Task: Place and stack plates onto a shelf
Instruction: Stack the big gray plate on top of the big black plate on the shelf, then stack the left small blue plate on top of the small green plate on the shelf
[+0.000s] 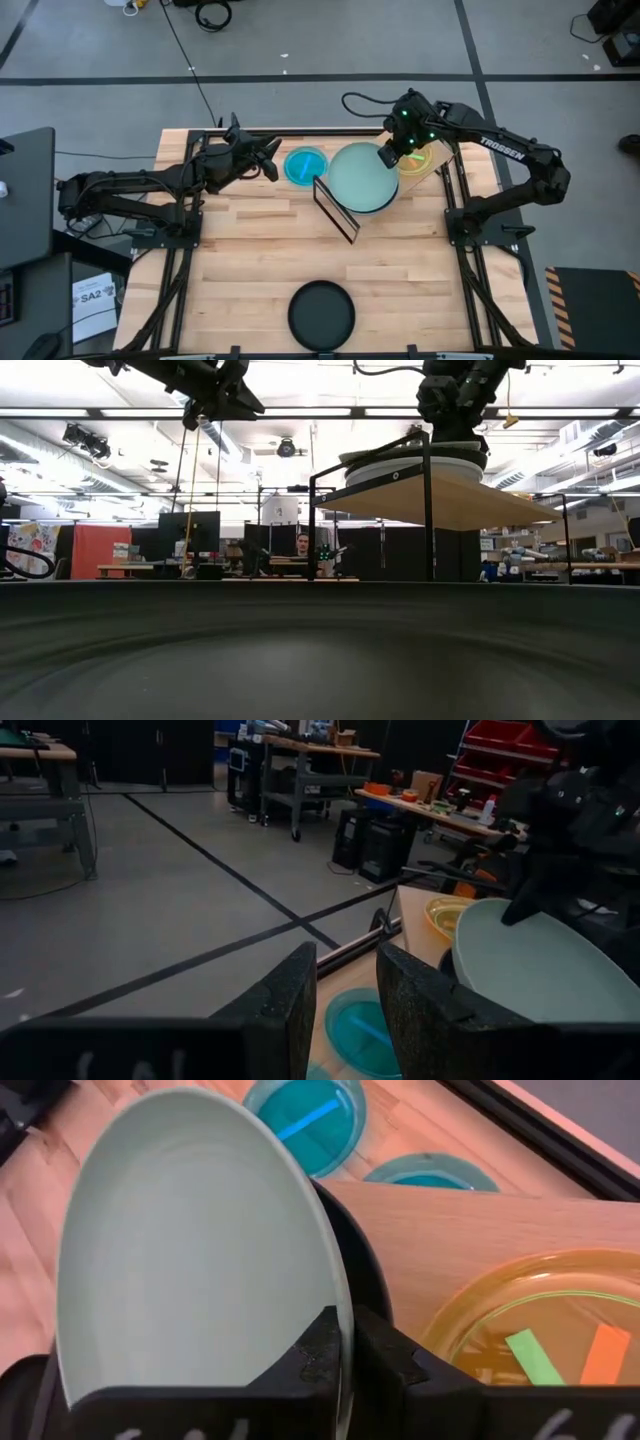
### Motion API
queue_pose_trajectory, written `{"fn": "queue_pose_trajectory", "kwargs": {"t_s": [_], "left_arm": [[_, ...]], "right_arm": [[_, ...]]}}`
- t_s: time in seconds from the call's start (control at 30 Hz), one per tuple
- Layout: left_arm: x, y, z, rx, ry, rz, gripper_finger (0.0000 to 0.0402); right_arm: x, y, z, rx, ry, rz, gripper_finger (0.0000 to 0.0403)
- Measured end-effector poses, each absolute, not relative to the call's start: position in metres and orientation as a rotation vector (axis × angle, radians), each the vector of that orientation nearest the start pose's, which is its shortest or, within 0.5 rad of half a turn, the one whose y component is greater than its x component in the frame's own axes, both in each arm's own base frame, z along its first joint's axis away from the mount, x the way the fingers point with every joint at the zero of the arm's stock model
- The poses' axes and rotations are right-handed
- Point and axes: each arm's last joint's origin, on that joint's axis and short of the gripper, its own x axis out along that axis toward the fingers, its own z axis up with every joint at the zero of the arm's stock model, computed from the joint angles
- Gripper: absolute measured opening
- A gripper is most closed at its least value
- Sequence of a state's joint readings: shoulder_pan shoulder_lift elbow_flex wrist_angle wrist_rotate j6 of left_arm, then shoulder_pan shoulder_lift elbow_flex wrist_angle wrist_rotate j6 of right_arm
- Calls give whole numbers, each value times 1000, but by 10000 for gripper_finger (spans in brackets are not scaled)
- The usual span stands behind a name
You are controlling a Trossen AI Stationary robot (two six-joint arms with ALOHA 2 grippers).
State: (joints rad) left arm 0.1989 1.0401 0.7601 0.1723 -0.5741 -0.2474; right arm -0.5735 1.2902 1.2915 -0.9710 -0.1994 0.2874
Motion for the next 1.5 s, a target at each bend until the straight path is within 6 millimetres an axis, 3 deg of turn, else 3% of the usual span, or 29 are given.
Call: {"fn": "queue_pose_trajectory", "kwargs": {"t_s": [0.63, 0.93, 1.5], "left_arm": [[222, 61, 309, -212, 30, 784, 114], [222, 61, 309, -212, 30, 783, 114], [222, 61, 309, -212, 29, 785, 114]], "right_arm": [[210, -129, 338, 616, 856, -498, 106], [211, -133, 340, 517, 842, -555, 140], [211, -135, 341, 482, 831, -617, 145]]}}
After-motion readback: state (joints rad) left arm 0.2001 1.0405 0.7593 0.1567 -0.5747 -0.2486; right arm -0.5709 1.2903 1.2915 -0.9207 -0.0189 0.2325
